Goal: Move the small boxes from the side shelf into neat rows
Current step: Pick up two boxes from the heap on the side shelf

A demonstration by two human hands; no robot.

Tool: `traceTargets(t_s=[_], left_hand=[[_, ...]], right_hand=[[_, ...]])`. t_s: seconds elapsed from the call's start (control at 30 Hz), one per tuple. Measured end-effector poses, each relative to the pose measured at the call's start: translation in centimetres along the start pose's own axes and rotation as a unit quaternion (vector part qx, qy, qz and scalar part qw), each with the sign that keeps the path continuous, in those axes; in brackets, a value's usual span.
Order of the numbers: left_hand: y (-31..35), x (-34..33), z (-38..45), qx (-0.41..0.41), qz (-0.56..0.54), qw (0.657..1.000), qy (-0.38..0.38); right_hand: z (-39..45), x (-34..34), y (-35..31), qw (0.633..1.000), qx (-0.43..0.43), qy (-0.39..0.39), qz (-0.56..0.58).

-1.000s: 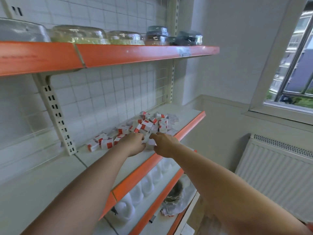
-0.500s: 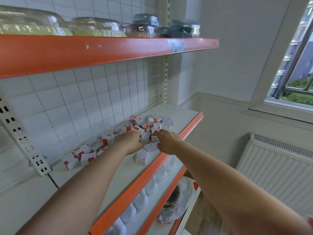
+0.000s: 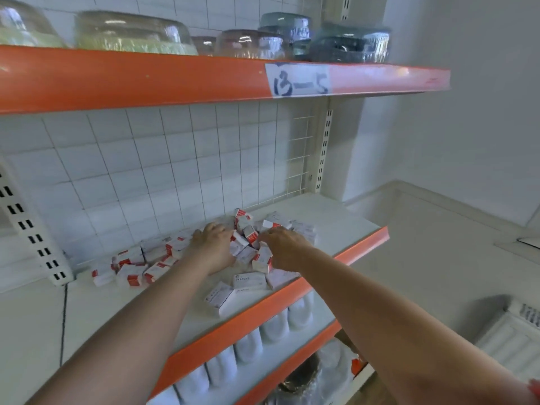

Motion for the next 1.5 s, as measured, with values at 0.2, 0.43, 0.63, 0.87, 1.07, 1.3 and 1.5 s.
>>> traceTargets(t_s=[0.2, 0.43, 0.63, 0.87, 1.07, 1.3, 1.5], left_hand=[[-0.3, -1.3, 0.8, 0.063, 0.027, 0.997, -0.017], [-0.5, -1.5, 0.4, 0.117, 0.026, 0.992, -0.027], [-0.4, -1.6, 0.4, 0.123, 0.02, 0.992, -0.022], [-0.2, -1.2, 1.1, 0.101, 0.013, 0.995, 0.009], [-0.4, -1.1, 1.4, 0.076, 0.057, 0.995, 0.002], [-0.5, -1.5, 1.1, 0.073, 0.083, 0.994, -0.011], [-0.6, -1.5, 0.6, 0.062, 0.04, 0.997, 0.0]], right_hand=[[1.5, -1.1, -0.3, 0.993, 0.109, -0.024, -0.033], [1.6, -2.0, -1.1, 0.977, 0.196, -0.032, -0.081], [2.2, -2.1, -0.7, 0.977, 0.2, -0.028, -0.065], [2.8, -2.1, -0.4, 0.981, 0.183, -0.043, -0.049], [3.3, -2.3, -0.2, 0.986, 0.161, -0.042, -0.032], [3.2, -2.6, -0.2, 0.988, 0.146, -0.051, -0.022], [2.5, -1.9, -0.7, 0.987, 0.145, -0.06, -0.024]])
Point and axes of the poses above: each hand's wrist, its own z-axis towards the middle knuckle, its own x-axis out of the back of the hand, y = z × x, the point moved 9 cm from there along z, towards the middle knuckle, and after that the axes turned 12 degrees about -x, right-handed, at the moved point
